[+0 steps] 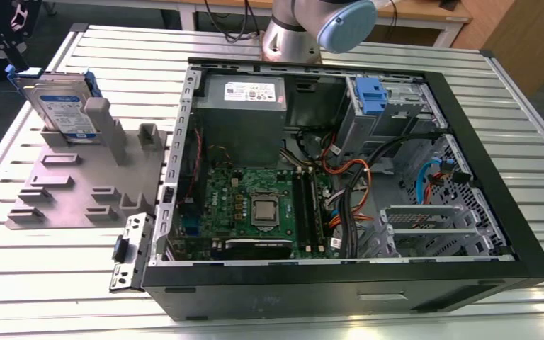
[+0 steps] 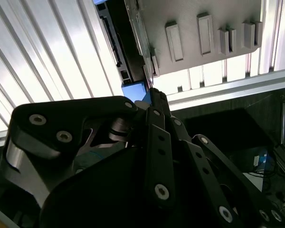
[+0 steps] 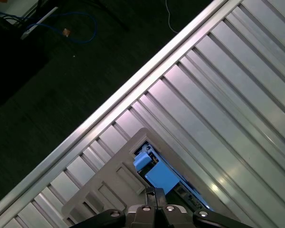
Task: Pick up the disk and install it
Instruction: 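Pick up the disk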
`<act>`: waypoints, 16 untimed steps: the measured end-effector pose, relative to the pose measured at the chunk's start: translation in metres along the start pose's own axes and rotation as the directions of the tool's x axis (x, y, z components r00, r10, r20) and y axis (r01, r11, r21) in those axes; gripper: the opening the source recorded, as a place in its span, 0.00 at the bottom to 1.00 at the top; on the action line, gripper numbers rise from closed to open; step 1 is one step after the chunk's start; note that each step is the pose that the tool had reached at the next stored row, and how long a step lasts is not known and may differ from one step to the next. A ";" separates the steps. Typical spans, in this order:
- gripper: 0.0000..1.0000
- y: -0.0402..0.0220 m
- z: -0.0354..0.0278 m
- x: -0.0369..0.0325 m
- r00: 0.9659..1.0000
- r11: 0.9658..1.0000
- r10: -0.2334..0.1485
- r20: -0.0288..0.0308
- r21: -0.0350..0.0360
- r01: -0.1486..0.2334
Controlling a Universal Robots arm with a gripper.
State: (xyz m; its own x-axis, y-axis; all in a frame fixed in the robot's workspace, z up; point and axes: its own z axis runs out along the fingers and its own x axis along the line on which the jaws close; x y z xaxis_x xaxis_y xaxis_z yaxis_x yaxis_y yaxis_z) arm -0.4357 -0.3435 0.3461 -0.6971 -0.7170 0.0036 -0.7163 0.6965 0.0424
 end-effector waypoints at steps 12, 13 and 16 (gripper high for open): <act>0.11 0.0000 0.0000 0.0000 1.000 1.000 -0.029 -0.001 0.000 0.029; 0.11 0.0000 0.0000 0.0000 1.000 1.000 -0.030 -0.001 0.000 0.030; 0.11 0.0000 0.0000 0.0000 0.999 0.999 -0.032 -0.001 0.000 0.032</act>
State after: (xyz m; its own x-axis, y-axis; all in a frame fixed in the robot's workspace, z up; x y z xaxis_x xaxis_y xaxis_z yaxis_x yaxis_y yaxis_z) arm -0.4357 -0.3435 0.3462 -0.6738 -0.7389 0.0037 -0.7382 0.6733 0.0425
